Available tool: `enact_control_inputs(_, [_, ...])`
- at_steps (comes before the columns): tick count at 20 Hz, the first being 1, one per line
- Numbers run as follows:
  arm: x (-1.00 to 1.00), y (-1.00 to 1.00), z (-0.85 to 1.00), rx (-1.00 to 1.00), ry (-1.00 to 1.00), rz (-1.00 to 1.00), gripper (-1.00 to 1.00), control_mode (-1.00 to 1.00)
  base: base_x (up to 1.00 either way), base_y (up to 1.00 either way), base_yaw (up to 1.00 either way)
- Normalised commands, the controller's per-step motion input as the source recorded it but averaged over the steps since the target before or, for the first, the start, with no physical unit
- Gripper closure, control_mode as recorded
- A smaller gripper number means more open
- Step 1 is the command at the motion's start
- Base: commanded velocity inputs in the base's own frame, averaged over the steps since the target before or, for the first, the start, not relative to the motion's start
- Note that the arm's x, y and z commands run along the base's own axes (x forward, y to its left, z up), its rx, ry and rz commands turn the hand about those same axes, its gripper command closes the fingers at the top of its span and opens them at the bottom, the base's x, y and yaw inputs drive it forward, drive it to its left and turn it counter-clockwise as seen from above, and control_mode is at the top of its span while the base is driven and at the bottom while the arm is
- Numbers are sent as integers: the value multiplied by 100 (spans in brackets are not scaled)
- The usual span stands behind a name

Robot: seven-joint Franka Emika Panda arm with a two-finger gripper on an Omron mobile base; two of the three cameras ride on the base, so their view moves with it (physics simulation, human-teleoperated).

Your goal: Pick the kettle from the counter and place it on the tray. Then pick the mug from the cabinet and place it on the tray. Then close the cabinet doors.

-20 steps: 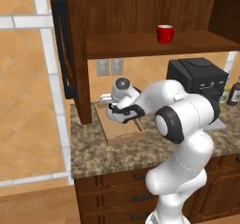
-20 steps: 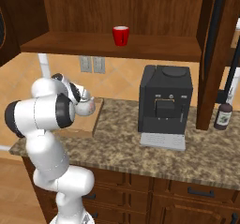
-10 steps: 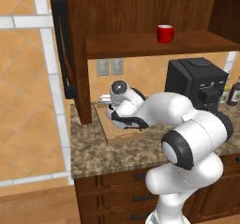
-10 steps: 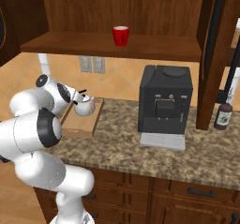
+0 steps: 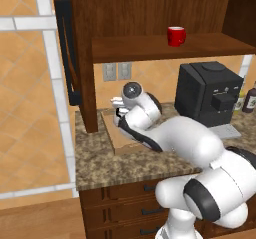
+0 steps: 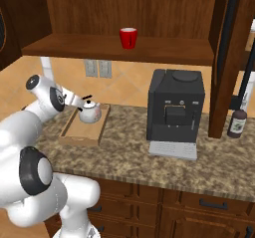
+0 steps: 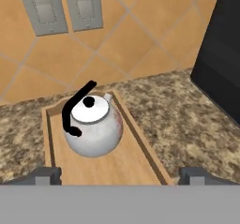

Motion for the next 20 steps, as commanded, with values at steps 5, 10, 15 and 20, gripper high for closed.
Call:
enact_control_inputs(5, [-24,-43,61,0,0,-11,-100,-100,0,0,0])
enact_control_inputs(10, [-25,-50,46,0,0,-9,-100,-100,0,0,0])
enact_control_inputs(15, [-24,-57,35,0,0,-3,-100,-100,0,0,0])
enact_control_inputs(20, [-19,-59,37,0,-3,0,-100,-100,0,0,0])
